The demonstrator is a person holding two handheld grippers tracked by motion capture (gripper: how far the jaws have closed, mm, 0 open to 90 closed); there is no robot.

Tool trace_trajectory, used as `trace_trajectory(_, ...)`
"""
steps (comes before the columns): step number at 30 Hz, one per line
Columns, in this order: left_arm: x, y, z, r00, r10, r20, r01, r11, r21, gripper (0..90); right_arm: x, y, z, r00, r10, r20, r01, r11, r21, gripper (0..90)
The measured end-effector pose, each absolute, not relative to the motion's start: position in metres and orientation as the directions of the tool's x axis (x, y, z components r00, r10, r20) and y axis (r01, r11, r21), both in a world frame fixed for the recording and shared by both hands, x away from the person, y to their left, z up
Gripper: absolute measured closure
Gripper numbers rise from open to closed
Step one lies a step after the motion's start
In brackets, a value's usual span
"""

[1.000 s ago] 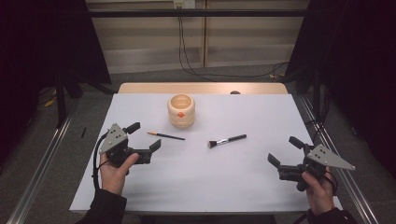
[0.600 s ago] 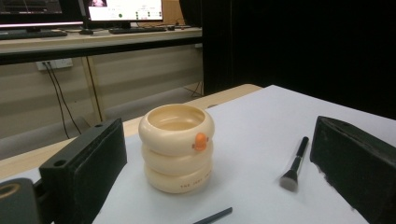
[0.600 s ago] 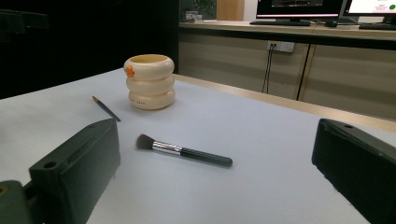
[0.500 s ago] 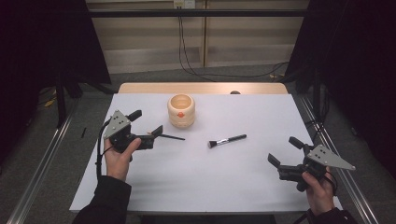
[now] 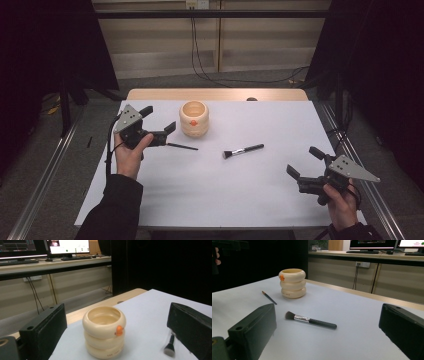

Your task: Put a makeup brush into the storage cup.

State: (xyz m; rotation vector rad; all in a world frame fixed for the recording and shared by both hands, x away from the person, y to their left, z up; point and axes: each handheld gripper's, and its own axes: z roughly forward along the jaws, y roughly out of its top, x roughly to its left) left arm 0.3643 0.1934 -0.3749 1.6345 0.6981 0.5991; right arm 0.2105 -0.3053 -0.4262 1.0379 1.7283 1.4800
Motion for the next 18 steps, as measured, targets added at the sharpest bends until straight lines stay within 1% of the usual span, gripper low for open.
trace_trajectory(2,0.37,0.191,-0.374,0.695,0.719,0.003,0.122,-0.123,0.985,2.5,0.211,-0.306,-0.426,-0.492,0.87,0.029,0.163,0.059,0.985,0.7)
trace_trajectory(4,0.376,0.189,-0.373,0.686,0.727,0.02,0.121,-0.141,0.983,2.5,0.211,-0.306,-0.426,-0.495,0.869,0.03,0.164,0.06,0.985,0.7)
trace_trajectory(7,0.385,0.186,-0.372,0.694,0.72,0.006,0.129,-0.131,0.983,2.6,0.21,-0.306,-0.426,-0.495,0.868,0.028,0.163,0.061,0.985,0.7)
trace_trajectory(12,0.389,0.184,-0.373,0.695,0.718,0.013,0.13,-0.144,0.981,2.5,0.21,-0.307,-0.426,-0.494,0.869,0.031,0.166,0.059,0.984,0.7)
trace_trajectory(16,0.39,0.187,-0.374,0.675,0.737,0.023,0.14,-0.158,0.977,1.7,0.21,-0.307,-0.426,-0.493,0.87,0.033,0.167,0.057,0.984,0.7)
trace_trajectory(18,0.391,0.188,-0.374,0.671,0.742,0.013,0.151,-0.153,0.977,1.5,0.21,-0.307,-0.426,-0.495,0.868,0.034,0.166,0.056,0.985,0.7)
